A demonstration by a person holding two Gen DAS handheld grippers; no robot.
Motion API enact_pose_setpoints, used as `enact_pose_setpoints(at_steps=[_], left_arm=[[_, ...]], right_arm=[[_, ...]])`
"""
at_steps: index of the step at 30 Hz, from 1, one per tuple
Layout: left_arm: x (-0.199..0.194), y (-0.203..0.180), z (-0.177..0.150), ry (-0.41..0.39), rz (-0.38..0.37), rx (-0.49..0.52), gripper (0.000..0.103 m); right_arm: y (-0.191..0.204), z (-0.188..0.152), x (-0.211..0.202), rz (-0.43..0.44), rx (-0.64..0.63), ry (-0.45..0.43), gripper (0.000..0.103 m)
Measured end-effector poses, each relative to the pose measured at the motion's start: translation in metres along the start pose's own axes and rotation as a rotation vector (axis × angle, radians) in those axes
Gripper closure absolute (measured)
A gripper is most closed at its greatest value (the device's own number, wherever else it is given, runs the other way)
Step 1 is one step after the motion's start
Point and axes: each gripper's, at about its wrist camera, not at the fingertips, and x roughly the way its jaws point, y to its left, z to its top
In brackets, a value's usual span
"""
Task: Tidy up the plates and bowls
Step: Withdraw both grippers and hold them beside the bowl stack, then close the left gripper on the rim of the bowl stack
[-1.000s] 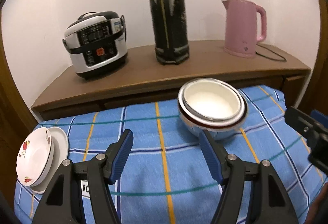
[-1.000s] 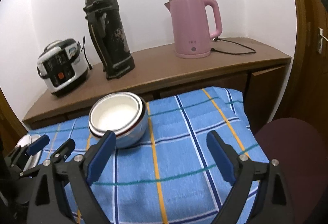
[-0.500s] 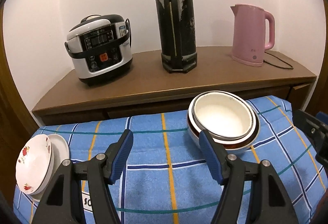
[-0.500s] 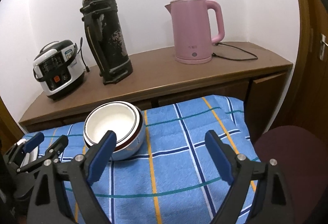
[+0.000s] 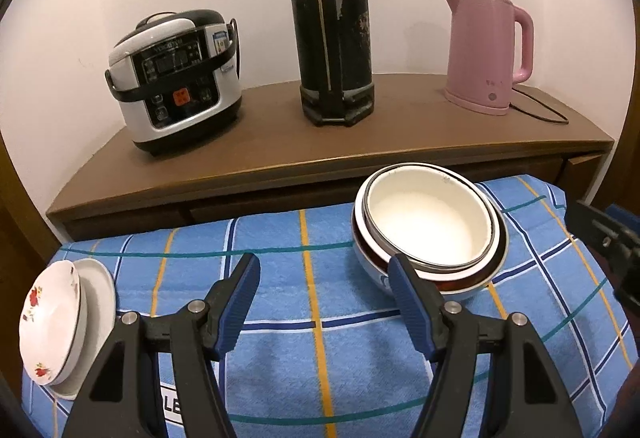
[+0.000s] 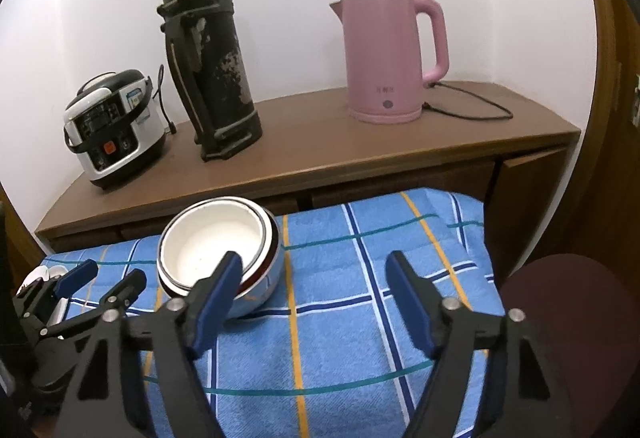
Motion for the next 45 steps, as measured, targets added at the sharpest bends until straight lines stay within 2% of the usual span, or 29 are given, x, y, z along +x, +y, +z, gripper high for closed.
enact_pose_setpoints(at_steps=[5,9,14,20,24,29,30,32,36,38,40,45], left_arm=[[0.007,-0.001,0.004,0.034,-0.044,-0.003,0.034],[0.013,0.008,0.014,0.042,-0.077,-0.067,0.034],[0.022,0.011,0.031,0.022,-0.074,-0.102,0.034],[0.043,0.005,0.041,0.032,-0.095,-0.11,0.034],[0.06,0.0,0.038,0.054,-0.088,-0.101,0.034],[0.079,0.0,0.032,0.085,-0.105,-0.119,0.045],[0.082,-0.001,0.03,0.088,-0.099,-0.116,0.046],[0.087,-0.002,0.027,0.093,-0.112,-0.117,0.057],[0.088,-0.006,0.026,0.069,-0.116,-0.109,0.066],[0.087,-0.007,0.026,0.063,-0.121,-0.113,0.071],[0.086,-0.006,0.024,0.054,-0.161,-0.137,0.079],[0.086,-0.005,0.023,0.048,-0.167,-0.167,0.079]], right_arm=[[-0.007,0.0,0.009,0.022,0.035,0.015,0.047],[-0.008,0.007,0.015,0.072,0.067,0.002,0.046],[0.003,0.021,0.032,0.094,0.049,0.015,0.039],[0.011,0.02,0.068,0.079,0.041,0.086,0.039],[0.015,0.016,0.084,0.074,0.038,0.111,0.045],[0.015,0.01,0.1,0.058,0.038,0.136,0.047],[0.016,0.01,0.102,0.067,0.041,0.141,0.049],[0.018,0.01,0.103,0.074,0.039,0.141,0.054],[0.026,0.008,0.105,0.076,0.012,0.136,0.066],[0.03,0.007,0.106,0.073,0.003,0.136,0.068],[0.029,0.006,0.107,0.086,0.022,0.138,0.071],[0.029,0.006,0.106,0.083,0.038,0.133,0.072]])
